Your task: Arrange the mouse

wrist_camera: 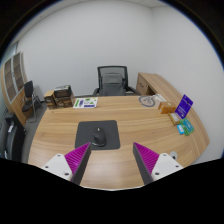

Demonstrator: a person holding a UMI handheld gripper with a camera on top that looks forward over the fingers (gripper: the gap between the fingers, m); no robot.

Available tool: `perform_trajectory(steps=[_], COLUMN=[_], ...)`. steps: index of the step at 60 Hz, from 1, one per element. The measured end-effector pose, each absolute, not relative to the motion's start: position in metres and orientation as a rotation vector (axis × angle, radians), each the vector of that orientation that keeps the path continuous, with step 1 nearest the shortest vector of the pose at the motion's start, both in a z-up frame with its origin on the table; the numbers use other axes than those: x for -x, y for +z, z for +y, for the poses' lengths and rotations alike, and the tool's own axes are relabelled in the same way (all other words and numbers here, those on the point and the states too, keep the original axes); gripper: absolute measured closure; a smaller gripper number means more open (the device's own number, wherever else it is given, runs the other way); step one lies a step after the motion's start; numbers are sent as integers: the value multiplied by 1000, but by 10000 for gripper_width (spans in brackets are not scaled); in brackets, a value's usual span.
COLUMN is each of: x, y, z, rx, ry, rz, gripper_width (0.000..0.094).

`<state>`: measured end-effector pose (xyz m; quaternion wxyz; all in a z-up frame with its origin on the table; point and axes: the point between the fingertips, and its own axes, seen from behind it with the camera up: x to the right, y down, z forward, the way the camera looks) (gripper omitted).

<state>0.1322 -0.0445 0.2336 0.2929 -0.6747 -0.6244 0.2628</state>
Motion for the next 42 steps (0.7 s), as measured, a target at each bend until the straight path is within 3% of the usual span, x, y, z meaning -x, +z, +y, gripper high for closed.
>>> perform_trajectory(steps=[19, 42], x=[-273, -297], y=[249, 249], z=[-40, -37], rx=[1894, 1847], ry=[663, 638], rz=[-1628, -1632], gripper_width=[73, 83])
